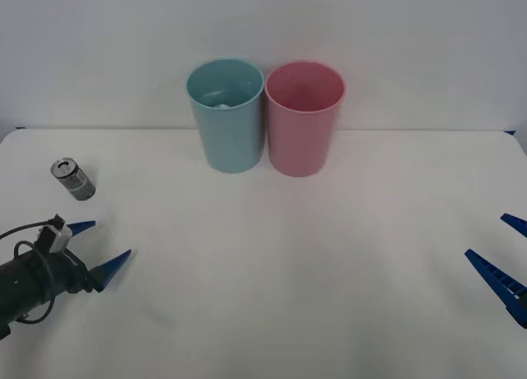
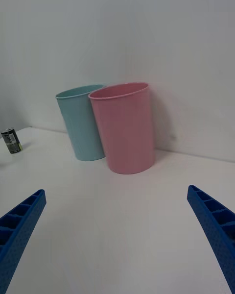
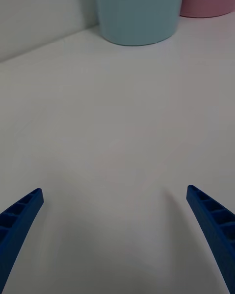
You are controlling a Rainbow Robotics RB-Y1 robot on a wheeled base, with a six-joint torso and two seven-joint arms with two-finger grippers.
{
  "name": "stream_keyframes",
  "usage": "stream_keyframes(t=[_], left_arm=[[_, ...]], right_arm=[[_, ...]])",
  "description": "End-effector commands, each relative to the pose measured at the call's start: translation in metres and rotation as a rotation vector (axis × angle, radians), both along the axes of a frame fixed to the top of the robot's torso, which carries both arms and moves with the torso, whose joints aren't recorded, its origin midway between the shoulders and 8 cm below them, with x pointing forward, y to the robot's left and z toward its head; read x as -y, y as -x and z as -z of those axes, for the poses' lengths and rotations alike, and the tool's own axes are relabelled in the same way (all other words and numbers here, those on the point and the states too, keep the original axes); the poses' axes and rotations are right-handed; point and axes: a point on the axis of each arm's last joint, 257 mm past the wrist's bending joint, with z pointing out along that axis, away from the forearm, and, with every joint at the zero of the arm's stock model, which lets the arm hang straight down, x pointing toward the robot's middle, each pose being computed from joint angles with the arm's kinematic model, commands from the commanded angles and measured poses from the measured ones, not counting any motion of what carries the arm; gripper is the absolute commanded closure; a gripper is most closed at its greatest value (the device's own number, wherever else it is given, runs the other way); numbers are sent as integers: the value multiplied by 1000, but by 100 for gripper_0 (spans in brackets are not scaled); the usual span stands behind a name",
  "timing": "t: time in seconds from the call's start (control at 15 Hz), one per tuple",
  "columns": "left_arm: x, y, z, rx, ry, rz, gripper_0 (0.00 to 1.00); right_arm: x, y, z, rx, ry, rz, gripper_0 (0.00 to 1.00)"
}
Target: Grasp the object on the table and drop it into the matching bin: aluminum can to the light blue bin, PET bottle to the pink bin.
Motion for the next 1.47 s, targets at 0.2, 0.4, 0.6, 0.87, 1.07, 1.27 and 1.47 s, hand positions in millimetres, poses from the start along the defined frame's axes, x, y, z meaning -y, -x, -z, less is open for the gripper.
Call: stream_keyframes(t=[0.2,0.4,0.6,0.87,1.07,1.27,1.47], left_arm=[[1,-3,-4,3,12,0,0],[1,-3,-4,1,15,-1,0],[-1,-3,-5,2,18,-7,0],[-4,-3,-9,1,50,-22,0],[-8,1,-12,1,103,-46,0],[-16,10,-13,4,150,-76,0],[-27,22,-13,16,209,-123,0]], right_arm=[[0,0,0,0,0,0,0],[0,0,0,0,0,0,0],[0,0,0,0,0,0,0],[0,0,0,0,0,0,0],[0,0,0,0,0,0,0],[0,0,0,0,0,0,0],[0,0,0,0,0,0,0]])
